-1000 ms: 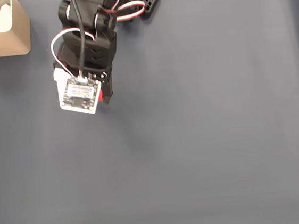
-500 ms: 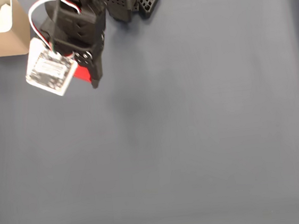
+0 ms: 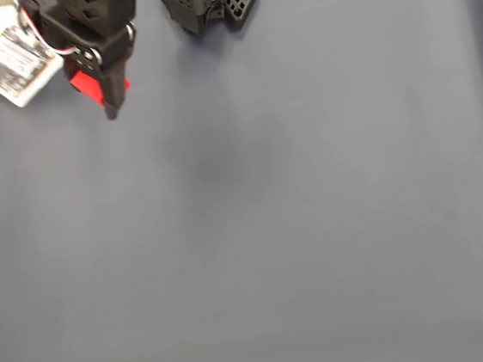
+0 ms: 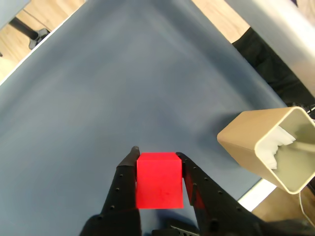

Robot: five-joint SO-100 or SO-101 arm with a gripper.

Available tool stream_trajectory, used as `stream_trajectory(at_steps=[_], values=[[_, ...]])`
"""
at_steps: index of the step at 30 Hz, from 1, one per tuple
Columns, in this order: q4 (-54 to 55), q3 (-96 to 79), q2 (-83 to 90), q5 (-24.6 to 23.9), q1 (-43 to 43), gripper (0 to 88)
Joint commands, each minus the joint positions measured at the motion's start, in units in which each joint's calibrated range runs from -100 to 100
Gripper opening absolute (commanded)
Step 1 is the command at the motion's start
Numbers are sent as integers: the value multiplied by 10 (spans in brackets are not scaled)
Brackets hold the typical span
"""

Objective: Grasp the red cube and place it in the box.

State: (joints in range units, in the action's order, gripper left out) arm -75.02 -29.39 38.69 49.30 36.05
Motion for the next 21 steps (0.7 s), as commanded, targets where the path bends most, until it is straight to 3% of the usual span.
stream_trajectory(at_steps=[1,21], values=[[-4,41,19,-11,25,76],[-6,88,-3,-22,119,72]])
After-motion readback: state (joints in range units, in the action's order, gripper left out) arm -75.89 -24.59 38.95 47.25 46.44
